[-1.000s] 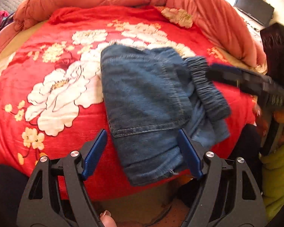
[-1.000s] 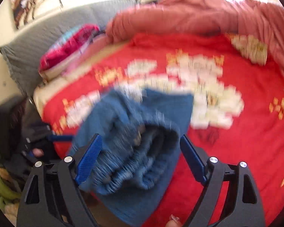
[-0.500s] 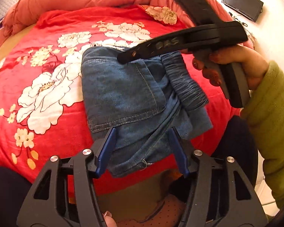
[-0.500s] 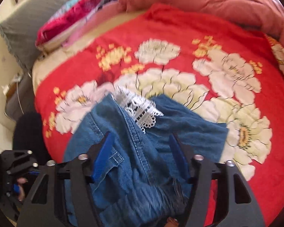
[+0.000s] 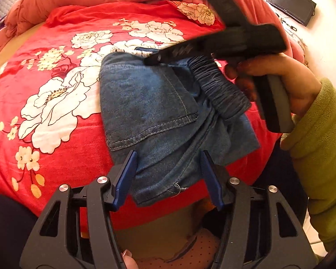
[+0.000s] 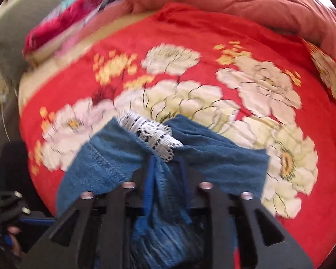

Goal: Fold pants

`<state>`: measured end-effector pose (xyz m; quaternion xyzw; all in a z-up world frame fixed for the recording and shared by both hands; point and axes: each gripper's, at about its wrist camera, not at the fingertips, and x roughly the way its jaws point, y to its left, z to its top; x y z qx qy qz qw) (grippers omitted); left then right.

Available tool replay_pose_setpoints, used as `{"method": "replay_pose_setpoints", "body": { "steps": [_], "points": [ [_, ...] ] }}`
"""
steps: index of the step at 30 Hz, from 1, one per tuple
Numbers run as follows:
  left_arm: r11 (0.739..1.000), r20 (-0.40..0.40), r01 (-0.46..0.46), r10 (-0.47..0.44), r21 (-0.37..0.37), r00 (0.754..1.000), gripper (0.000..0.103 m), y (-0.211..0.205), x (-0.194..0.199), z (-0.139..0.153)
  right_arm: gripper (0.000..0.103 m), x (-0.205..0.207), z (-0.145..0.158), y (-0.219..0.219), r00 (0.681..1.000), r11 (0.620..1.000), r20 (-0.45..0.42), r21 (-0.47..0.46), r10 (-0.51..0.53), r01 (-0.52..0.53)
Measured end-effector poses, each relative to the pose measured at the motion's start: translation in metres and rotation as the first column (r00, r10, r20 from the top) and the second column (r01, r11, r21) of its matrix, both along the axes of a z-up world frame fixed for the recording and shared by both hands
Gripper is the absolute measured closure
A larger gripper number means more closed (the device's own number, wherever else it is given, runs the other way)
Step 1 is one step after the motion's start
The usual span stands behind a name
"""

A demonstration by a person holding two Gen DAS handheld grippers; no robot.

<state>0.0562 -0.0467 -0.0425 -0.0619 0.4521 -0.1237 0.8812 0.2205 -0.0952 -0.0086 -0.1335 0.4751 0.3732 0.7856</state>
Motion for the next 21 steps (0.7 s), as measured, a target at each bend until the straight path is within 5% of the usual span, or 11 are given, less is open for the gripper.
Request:
{"method": "replay_pose_setpoints", "body": {
  "steps": [2,7,13,21],
  "points": [
    [1.000,0.005,0.004,-0.004,-0.014,1.000,0.051,0.002,-0.003,0.004,0.050,-0.006,0.017,-0.020,0.999,0.996,0.015,0.076,-0.047,0.045],
    [0.997,0.076,-0.038,0.044,-0.074,0.996,0.040,0.026,-0.010,0.029,0.027,-0.031,0.044,-0.083,0.986,0.958,0.029,0.244,-0.164,0.152],
    [0.987,0.035,-0.128,0.132,-0.101,0.991,0.036,0.050,0.016,0.020,0.025,-0.052,0.027,-0.127,0.968,0.911,-0.078,0.328,-0.238,0.250],
    [0.975,-0.047,-0.128,0.121,-0.183,0.991,0.033,0.049,0.036,-0.007,0.025,-0.039,-0.004,-0.135,0.950,0.897,-0.185,0.325,-0.252,0.301]
  ]
}}
